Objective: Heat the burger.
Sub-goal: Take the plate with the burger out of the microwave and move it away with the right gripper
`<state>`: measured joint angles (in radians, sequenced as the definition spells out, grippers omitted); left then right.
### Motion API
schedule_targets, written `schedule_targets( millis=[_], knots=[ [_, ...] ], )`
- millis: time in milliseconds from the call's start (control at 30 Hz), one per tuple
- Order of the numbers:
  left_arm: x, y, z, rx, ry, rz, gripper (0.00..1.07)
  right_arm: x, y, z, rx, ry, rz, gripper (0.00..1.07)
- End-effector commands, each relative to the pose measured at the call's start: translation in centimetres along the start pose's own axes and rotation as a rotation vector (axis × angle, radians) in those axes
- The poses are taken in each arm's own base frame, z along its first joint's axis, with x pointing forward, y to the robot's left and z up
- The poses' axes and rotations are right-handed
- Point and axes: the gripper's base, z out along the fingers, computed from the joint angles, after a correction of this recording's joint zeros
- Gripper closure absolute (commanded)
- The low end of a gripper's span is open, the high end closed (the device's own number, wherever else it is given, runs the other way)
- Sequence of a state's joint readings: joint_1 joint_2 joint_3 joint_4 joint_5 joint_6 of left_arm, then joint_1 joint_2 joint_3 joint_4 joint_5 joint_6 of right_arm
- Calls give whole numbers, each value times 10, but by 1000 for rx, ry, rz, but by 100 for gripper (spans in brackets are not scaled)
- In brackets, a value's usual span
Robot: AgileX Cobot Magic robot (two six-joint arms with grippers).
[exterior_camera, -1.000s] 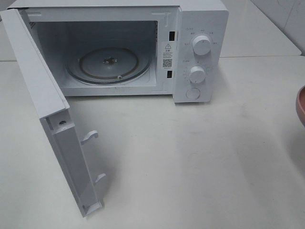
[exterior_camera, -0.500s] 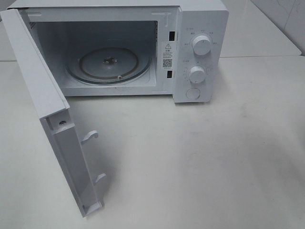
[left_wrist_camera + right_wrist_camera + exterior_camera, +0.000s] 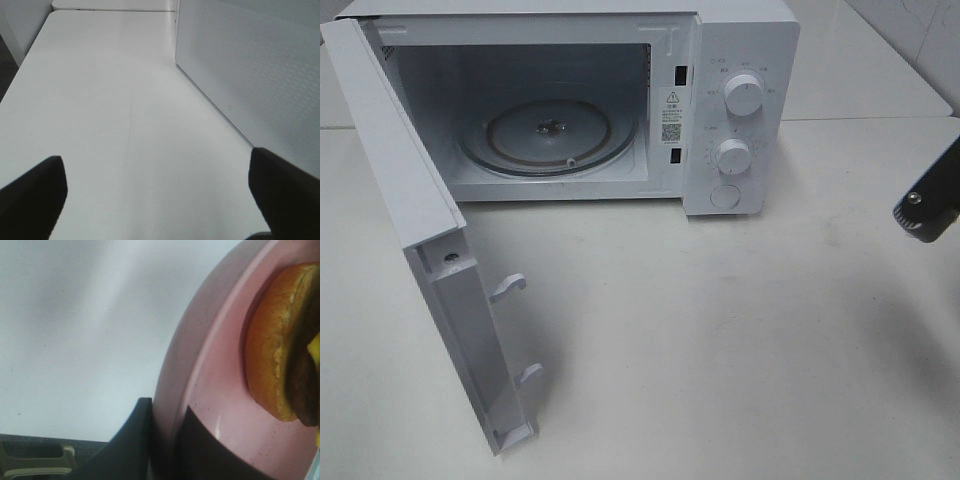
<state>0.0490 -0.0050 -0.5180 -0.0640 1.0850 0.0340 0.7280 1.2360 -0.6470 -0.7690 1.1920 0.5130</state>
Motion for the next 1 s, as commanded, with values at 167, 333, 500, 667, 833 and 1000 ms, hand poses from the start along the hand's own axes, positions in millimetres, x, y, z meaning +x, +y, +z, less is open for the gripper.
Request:
schedule_targets(
  millis=[167,333,500,667,833,1000],
  knots=[
    [1,0,-2,-2,-30,0,13,-12,6,11,102,64,76,107],
    [1,0,-2,-2,-30,0,13,-19,17,20,109,94,89,107],
    [1,0,-2,-2,-30,0,13,-28,31,31,98,109,116,107],
    [1,0,-2,-2,-30,0,13,-32,39,38,94,122,102,106],
    [1,0,-2,-2,-30,0,13,-39,58,55,97,164,90,105],
    [1,0,-2,-2,-30,0,13,-43,69,68,98,178,121,104]
  ],
)
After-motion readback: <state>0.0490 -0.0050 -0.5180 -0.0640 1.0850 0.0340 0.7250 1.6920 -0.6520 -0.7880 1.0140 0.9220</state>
